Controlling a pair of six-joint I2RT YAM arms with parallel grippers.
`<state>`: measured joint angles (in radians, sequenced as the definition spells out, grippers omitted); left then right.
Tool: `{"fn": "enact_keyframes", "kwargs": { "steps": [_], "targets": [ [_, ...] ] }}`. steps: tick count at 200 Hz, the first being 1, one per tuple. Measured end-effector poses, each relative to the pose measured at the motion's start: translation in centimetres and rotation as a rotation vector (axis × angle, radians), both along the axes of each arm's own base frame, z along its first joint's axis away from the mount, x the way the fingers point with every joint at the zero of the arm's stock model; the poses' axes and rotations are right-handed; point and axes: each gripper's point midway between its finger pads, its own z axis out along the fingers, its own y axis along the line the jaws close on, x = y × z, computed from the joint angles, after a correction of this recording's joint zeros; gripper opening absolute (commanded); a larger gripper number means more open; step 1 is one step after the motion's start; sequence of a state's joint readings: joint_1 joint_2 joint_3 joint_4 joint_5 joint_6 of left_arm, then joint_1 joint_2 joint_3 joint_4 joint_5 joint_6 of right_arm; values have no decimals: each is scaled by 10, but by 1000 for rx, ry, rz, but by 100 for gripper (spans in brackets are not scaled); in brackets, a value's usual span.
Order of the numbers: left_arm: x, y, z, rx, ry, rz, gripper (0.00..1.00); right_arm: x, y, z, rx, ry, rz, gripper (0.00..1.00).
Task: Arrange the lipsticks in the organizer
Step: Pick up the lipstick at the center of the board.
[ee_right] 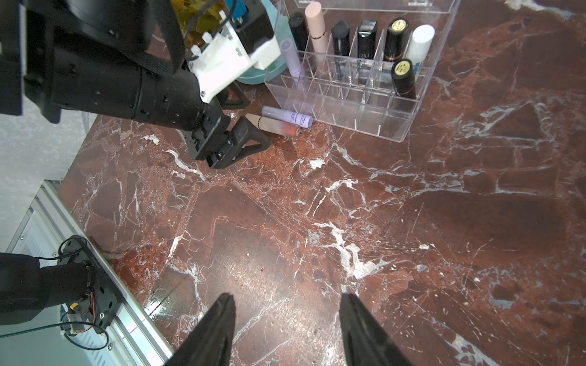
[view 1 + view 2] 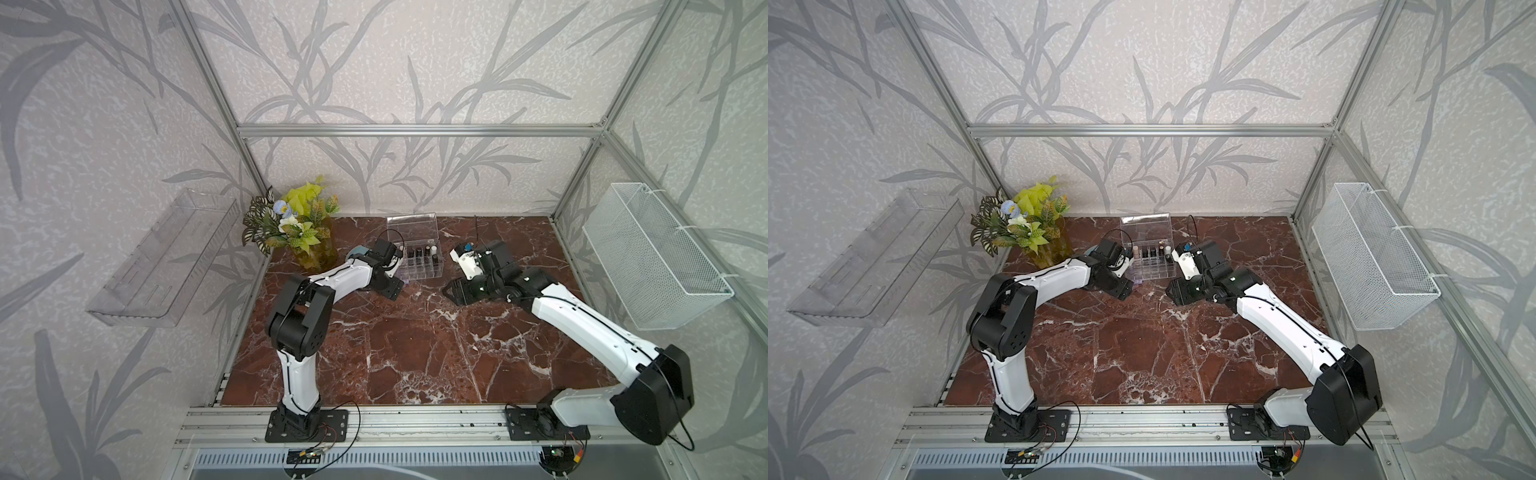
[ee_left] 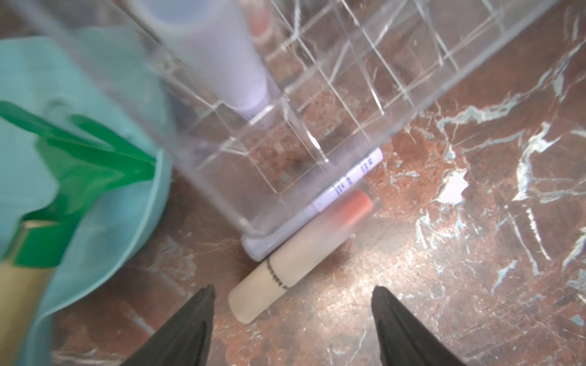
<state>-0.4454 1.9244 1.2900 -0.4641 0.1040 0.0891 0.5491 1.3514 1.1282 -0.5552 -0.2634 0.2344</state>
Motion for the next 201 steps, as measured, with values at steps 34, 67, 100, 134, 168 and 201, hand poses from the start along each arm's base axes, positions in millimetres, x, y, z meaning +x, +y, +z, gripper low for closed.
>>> {"fn": "enact_keyframes", "kwargs": {
  "steps": [34,67,100,134,168,201],
  "targets": [
    [-3,-2,-8,7,20,-13,76,0,-1,1,5,-1,0,57],
    [0,-4,-12,8,28,-16,70,-1,-1,2,6,1,2,57],
    [-3,-6,-18,22,39,-22,58,-2,-1,4,9,-6,2,57],
    [-7,-14,-19,29,35,-41,55,-2,-3,6,9,-6,0,57],
    [-12,-25,-19,31,31,-66,40,-4,-5,7,8,-6,-1,57],
    [-20,-37,-19,39,27,-98,25,-5,-6,6,6,0,-3,57]
  ]
}}
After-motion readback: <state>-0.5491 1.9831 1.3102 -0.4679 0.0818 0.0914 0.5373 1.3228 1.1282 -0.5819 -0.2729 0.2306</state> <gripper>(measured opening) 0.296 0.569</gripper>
